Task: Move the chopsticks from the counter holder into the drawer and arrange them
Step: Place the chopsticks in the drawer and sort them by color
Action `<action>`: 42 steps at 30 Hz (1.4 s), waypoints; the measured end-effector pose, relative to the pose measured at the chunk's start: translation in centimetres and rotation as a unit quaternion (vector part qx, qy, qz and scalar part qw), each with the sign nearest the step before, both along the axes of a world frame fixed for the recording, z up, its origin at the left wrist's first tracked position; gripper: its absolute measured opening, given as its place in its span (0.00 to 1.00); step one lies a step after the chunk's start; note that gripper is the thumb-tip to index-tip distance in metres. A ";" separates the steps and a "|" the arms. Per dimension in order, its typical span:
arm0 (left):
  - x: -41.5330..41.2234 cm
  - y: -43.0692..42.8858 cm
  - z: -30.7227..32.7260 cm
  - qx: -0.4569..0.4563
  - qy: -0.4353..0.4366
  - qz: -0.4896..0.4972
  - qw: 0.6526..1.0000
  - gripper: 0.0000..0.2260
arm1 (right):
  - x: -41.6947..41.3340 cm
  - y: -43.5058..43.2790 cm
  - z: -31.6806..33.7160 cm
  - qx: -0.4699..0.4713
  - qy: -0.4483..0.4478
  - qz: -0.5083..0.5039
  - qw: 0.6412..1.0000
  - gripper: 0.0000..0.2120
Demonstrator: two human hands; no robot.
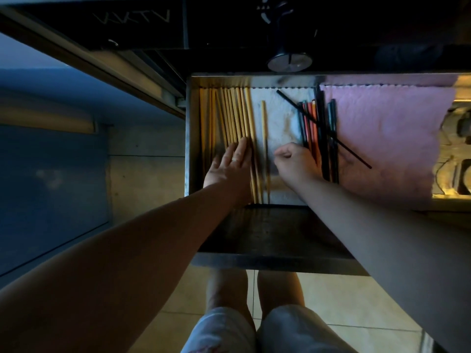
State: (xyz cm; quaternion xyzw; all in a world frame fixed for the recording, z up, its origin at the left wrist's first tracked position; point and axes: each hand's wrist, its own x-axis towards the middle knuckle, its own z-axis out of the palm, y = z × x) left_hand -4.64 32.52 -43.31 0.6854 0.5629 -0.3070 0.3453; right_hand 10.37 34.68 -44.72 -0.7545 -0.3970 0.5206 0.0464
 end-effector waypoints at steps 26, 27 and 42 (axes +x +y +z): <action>-2.4 -0.9 0.3 -0.015 0.024 0.012 1.000 0.43 | -2.0 0.9 -0.4 -0.047 0.017 0.008 0.999 0.12; -2.4 -0.8 0.3 -0.018 0.031 0.029 0.999 0.45 | -2.1 0.9 -0.4 -0.046 0.016 0.008 0.999 0.12; -1.8 0.5 0.1 -0.039 0.011 0.190 0.981 0.46 | -1.8 0.1 -0.9 -0.049 0.031 -0.007 0.998 0.13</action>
